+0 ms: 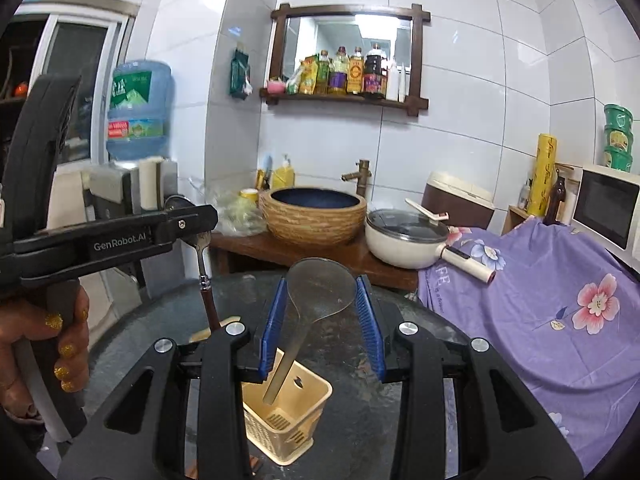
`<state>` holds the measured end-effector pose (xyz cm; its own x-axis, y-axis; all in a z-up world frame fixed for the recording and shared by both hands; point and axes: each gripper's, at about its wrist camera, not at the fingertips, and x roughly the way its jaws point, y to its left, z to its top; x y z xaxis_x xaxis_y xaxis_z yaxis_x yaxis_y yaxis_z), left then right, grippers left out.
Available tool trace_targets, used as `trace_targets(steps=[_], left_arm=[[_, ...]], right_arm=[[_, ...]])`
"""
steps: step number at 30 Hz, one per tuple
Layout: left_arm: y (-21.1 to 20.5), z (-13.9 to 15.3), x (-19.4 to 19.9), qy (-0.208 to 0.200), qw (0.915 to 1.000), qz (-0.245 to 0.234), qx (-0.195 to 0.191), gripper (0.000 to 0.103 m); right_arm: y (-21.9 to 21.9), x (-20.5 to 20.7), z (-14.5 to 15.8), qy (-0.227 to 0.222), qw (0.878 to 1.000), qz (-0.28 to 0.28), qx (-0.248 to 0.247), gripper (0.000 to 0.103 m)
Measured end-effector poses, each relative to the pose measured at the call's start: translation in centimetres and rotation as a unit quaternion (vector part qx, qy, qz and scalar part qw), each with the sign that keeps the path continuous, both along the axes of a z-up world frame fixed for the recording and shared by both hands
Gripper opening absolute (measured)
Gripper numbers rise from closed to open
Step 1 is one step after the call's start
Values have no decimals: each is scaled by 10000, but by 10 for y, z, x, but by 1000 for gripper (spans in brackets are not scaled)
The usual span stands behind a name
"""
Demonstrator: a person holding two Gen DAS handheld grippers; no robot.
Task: Organize utensils
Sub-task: 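Lower the spoon into the beige holder and open the left tool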
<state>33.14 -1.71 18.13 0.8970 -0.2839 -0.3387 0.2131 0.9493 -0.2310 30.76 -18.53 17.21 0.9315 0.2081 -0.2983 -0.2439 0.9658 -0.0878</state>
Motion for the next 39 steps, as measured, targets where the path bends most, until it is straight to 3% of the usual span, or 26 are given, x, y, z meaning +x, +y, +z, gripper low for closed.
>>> trace_targets(steps=[12,31,32,33,35,36,39], left_arm=[[-9,-54,7,338,9993,-37,146,45],[-8,-92,17,754,9968,-44,242,45],[-8,-92,16,754,9969,-43,231,45],[-6,-91,15,737,9971,-36,205,46],[-4,-88,12,682,9975,-21,171,56],[-2,-85,7,621,9980,18,129,60],[3,-77,-5,449,9990,65,47,69]], right_arm=[[19,9,-65,308,9987,42,-410,36],[16,9,-98,606,9970,90,-464,36],[15,8,-98,594,9972,101,-437,37],[14,8,-97,571,9975,128,-392,45],[10,5,-96,512,9981,119,-329,62],[10,3,-95,458,9984,109,-303,66],[7,-11,-92,286,9992,122,-268,66]])
